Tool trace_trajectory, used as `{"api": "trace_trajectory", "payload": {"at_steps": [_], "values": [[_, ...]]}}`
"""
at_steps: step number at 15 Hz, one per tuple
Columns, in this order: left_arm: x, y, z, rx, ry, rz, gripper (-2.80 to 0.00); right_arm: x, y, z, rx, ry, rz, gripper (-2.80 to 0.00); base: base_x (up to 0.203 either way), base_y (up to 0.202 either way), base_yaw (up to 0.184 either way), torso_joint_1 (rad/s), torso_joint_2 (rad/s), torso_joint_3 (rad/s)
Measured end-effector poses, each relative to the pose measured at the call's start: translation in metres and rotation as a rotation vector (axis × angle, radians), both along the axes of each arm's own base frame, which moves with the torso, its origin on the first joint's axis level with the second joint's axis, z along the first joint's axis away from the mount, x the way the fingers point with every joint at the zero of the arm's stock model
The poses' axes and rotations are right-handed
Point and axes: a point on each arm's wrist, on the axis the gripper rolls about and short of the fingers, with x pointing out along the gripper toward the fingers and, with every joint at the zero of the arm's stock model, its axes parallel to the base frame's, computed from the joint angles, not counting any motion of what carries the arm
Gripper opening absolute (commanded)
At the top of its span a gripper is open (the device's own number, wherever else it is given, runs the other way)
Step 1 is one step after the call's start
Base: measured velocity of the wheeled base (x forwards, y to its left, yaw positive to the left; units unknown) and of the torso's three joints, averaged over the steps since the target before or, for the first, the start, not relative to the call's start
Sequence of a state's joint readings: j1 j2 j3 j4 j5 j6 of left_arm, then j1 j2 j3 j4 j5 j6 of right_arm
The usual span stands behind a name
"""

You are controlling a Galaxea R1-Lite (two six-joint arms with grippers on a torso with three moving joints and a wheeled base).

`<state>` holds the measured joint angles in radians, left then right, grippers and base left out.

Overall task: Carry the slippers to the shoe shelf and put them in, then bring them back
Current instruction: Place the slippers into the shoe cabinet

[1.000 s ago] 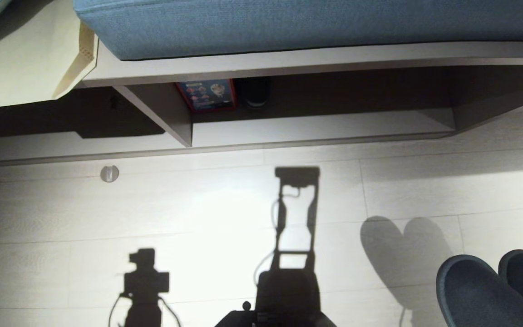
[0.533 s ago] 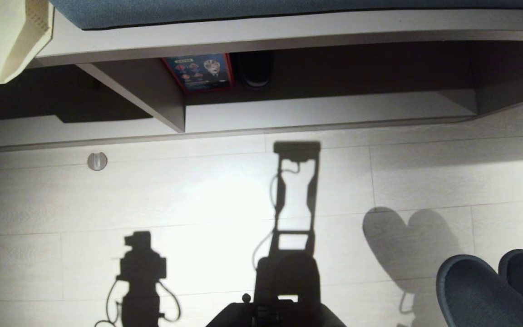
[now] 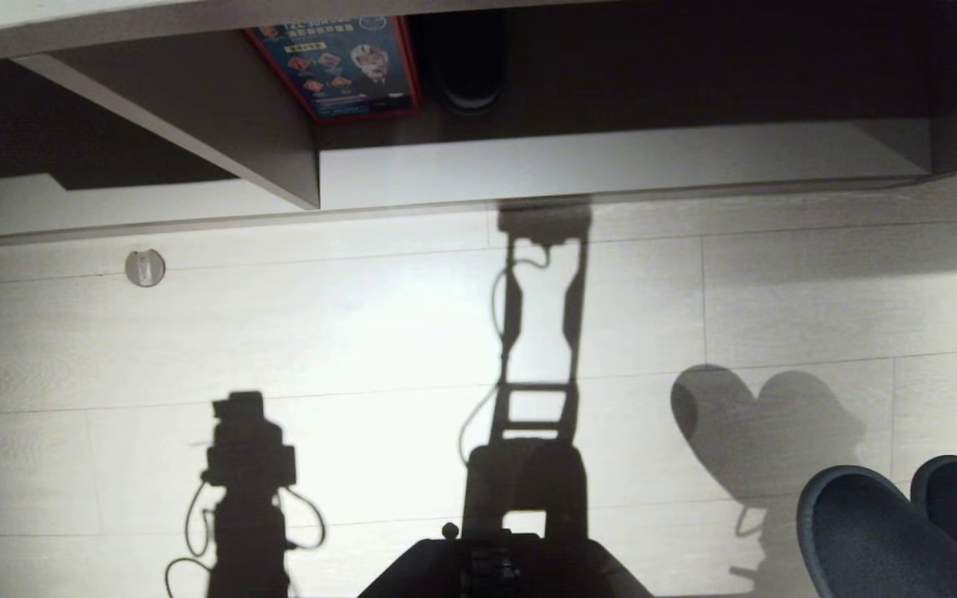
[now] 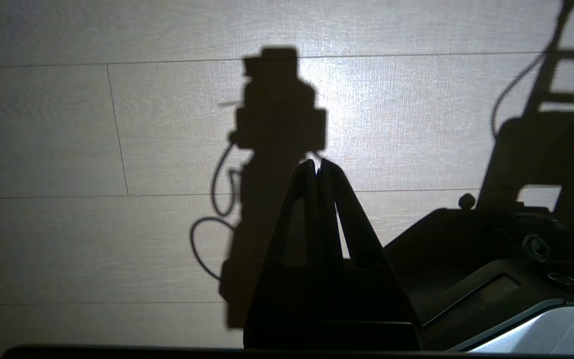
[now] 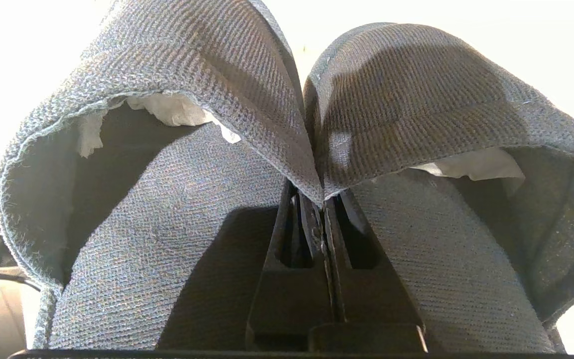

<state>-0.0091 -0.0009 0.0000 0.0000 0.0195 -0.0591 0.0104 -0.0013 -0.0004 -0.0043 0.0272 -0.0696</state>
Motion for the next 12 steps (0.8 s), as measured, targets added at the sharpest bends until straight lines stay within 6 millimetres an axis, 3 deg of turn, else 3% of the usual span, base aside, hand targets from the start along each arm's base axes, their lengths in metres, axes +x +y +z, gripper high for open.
{"api": "trace_trajectory", "payload": {"at_steps": [7, 12], "values": [[0.0, 0.0, 0.0, -0.001, 0.0, 0.0, -2.8, 0.0001, 0.0, 0.0, 0.0, 0.001, 0.0, -2.8, 0.0, 0.0, 0.0, 0.002, 0.0, -0.195], [0.0001, 0.0, 0.0002, -0.001, 0.0, 0.0, -2.8, 0.0001, 0.0, -0.0001, 0.0, 0.001, 0.0, -2.8, 0.0, 0.0, 0.0, 0.003, 0.0, -0.044]]}}
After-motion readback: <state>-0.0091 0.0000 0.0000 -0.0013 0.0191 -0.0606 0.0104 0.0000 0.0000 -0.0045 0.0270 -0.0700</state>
